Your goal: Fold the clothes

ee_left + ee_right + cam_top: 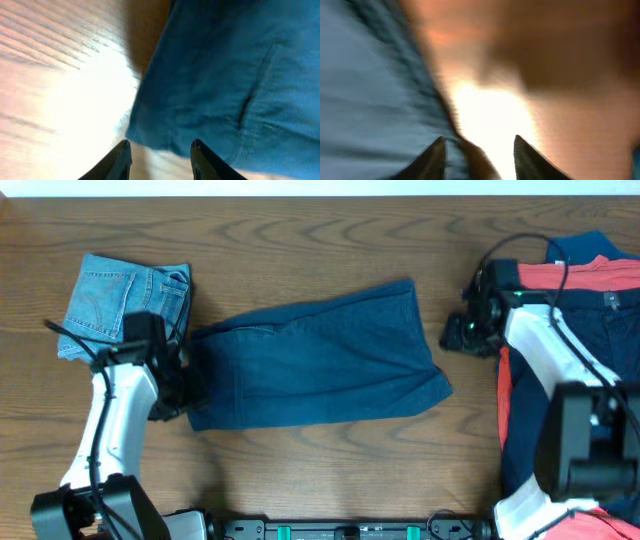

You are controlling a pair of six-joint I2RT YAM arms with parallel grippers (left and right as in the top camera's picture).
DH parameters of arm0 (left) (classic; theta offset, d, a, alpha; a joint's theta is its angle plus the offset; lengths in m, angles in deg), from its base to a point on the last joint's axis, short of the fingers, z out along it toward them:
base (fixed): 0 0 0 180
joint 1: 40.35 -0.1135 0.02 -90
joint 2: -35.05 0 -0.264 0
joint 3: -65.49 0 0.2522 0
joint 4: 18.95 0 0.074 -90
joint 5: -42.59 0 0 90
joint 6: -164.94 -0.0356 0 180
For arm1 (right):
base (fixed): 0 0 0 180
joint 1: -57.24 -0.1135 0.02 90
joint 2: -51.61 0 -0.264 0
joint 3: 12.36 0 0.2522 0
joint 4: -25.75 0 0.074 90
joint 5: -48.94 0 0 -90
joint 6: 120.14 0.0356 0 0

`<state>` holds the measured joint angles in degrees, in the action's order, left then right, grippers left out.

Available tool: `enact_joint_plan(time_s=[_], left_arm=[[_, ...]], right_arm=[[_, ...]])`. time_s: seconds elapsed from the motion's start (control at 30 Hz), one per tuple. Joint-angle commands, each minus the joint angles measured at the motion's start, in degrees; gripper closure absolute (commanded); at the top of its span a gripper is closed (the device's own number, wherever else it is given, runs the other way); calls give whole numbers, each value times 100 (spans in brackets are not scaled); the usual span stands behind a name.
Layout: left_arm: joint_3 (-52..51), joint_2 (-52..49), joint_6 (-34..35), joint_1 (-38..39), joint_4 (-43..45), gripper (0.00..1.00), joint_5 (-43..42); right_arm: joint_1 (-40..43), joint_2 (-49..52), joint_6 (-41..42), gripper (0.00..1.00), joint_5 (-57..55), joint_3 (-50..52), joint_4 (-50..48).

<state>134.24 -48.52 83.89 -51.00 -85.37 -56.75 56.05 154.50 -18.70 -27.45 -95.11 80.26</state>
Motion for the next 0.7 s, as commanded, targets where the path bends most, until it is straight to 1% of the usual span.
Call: enact_joint_plan(time_s=[0.0, 0.07, 0.13, 0.2, 0.3, 0.47, 0.57, 0.67], left_arm=[[518, 76, -37, -4, -157, 61, -581], [599, 90, -35, 72, 79, 76, -1237], [575, 79, -35, 232, 492, 87, -1681], [498, 46, -39, 483, 984, 93, -1681], [439, -120, -37, 828, 1394, 94, -1401], [437, -831, -33, 1185, 1488, 94, -892], [437, -1344, 13, 1202, 1615, 94, -682], [437, -1744, 74, 1198, 1777, 94, -654]], right_arm=[[-68, -564, -632, 76, 1526, -61, -452], [-192, -649, -590, 85, 1939, -61, -844], [-404, -619, -525, 96, 1991, -59, -1154], [-684, -483, -459, 99, 1910, -59, -1394], [-1123, -111, -96, 99, 1893, -59, -1801], [-1794, 881, 455, 99, 1899, -59, -2531], [-1980, 1414, 839, 99, 1893, -61, -2898], [-1969, 1694, 1150, 99, 1805, -61, -3189]])
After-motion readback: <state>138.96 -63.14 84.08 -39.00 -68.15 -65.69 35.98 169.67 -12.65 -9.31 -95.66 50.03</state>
